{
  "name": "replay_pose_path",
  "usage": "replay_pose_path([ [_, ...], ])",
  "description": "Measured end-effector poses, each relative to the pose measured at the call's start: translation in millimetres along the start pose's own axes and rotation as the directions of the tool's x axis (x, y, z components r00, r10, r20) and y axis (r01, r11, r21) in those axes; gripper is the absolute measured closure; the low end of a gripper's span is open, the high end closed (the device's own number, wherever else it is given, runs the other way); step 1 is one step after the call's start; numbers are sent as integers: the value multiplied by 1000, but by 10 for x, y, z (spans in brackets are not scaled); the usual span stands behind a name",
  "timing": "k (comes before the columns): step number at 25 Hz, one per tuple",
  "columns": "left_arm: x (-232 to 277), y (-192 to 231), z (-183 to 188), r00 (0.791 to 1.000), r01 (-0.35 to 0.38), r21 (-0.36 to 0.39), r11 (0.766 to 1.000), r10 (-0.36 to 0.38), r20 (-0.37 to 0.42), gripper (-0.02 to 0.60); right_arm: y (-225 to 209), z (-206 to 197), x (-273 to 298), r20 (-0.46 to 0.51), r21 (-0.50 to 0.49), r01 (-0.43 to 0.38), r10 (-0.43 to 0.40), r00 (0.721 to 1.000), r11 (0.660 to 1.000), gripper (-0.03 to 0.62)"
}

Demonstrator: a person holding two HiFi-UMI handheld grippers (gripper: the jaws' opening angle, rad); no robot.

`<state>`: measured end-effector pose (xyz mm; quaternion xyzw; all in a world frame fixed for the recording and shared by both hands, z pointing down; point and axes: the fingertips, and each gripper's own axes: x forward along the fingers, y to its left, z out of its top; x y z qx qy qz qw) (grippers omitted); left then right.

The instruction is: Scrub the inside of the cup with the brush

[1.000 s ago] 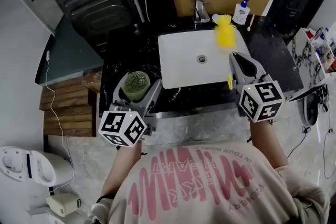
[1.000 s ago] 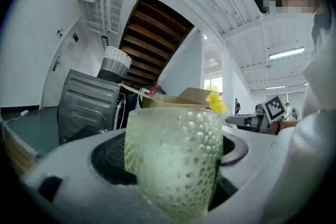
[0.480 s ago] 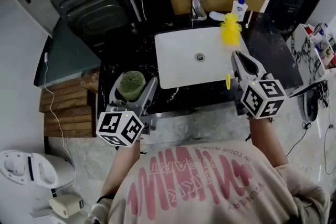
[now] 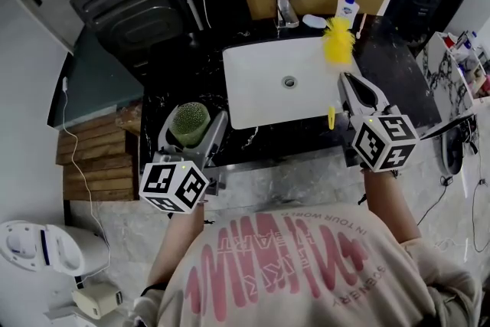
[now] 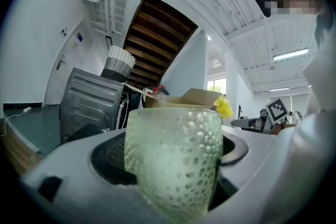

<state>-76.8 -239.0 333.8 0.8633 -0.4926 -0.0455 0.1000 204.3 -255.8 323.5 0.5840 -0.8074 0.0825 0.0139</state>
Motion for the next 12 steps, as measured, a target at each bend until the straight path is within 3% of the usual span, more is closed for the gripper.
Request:
replay_pose_path([
  [12, 35, -28, -20, 1000, -1, -3, 1000, 1, 2, 173, -37, 0, -4, 0, -3, -2, 2, 1000, 1000, 580],
])
